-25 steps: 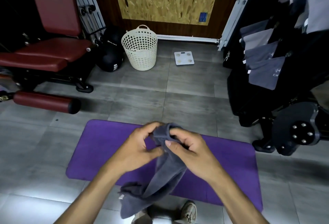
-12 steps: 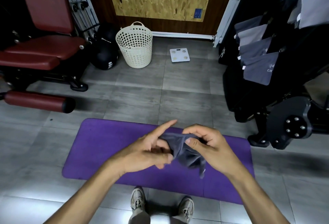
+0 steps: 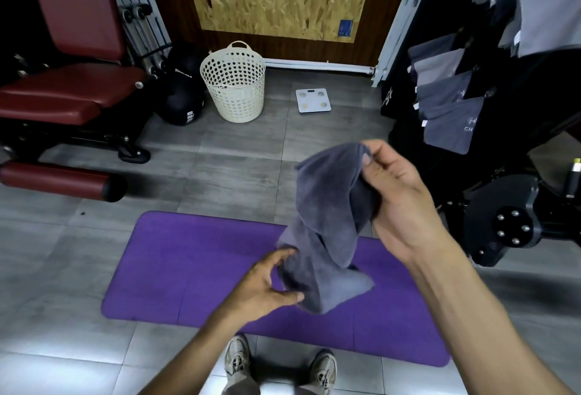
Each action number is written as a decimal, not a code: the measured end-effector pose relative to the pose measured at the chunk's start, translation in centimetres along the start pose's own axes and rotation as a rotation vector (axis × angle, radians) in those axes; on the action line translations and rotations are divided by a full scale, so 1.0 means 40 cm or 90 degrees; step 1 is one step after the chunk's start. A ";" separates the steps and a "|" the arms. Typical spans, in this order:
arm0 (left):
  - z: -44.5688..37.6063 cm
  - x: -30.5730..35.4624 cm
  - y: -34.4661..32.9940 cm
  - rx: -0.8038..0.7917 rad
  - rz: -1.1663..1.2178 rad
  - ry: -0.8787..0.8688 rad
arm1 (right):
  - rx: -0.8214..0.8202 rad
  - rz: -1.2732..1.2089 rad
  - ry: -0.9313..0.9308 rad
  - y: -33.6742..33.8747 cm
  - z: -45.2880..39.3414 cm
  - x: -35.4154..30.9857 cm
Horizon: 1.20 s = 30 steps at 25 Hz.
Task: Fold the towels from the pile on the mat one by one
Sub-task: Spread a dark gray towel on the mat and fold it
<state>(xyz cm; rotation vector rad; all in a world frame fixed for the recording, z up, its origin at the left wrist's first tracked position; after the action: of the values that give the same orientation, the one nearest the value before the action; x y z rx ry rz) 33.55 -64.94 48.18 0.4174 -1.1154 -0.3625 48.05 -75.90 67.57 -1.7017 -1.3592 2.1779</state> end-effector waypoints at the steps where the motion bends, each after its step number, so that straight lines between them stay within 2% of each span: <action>1: -0.004 -0.017 -0.014 0.025 -0.016 0.012 | 0.019 -0.033 0.009 -0.007 -0.014 -0.013; 4: -0.007 -0.012 -0.086 -0.024 -0.120 -0.006 | 0.095 -0.105 0.017 -0.002 -0.056 -0.042; 6: -0.009 0.016 -0.093 0.040 -0.194 0.012 | 0.131 -0.137 0.002 0.007 -0.075 -0.042; 7: -0.014 0.026 -0.078 0.117 -0.176 0.026 | 0.141 -0.157 -0.004 0.007 -0.081 -0.039; 9: -0.020 0.030 -0.023 0.248 -0.088 0.094 | 0.162 -0.182 -0.004 0.015 -0.096 -0.037; 12: -0.043 0.048 0.004 0.190 0.053 0.134 | 0.214 -0.062 0.015 0.082 -0.146 -0.040; 14: -0.042 0.089 0.024 0.169 0.192 0.144 | 0.282 0.165 0.006 0.157 -0.152 -0.028; 15: -0.041 0.108 0.038 0.179 0.262 0.161 | 0.317 0.228 0.011 0.193 -0.129 -0.011; 17: -0.049 0.138 0.045 0.197 0.459 0.202 | 0.348 0.199 0.049 0.239 -0.021 0.062; 19: -0.053 0.167 0.045 0.199 0.669 0.244 | 0.295 0.141 0.038 0.221 0.131 0.166; 20: -0.056 0.192 0.043 0.188 0.742 0.258 | 0.254 0.164 0.018 0.209 0.184 0.211; 22: -0.053 0.235 0.033 0.153 0.789 0.263 | 0.192 0.256 -0.040 0.218 0.222 0.297; 25: -0.026 0.277 0.032 0.119 0.781 0.250 | 0.227 0.396 -0.052 0.275 0.184 0.331; 27: -0.011 0.280 0.052 0.147 0.808 0.228 | 0.244 0.481 -0.017 0.307 0.156 0.339; 29: 0.005 0.249 0.095 0.228 0.857 0.190 | 0.218 0.560 -0.037 0.335 0.127 0.351; 30: 0.011 0.223 0.120 0.263 0.886 0.173 | 0.201 0.550 -0.071 0.348 0.118 0.356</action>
<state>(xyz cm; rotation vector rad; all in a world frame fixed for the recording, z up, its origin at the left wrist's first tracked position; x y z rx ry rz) 37.04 -65.12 57.72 -0.0274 -0.9696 1.1250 44.87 -79.59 47.70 -2.3093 -0.2117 2.6984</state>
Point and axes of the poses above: each hand's wrist, its own z-axis away from the middle knuckle, its own y-axis out of the back of the hand, x = y × z, the point moved 8 cm from there along -z, towards the middle knuckle, and after that the axes turned 15 degrees about -z, right-handed, at the moved point
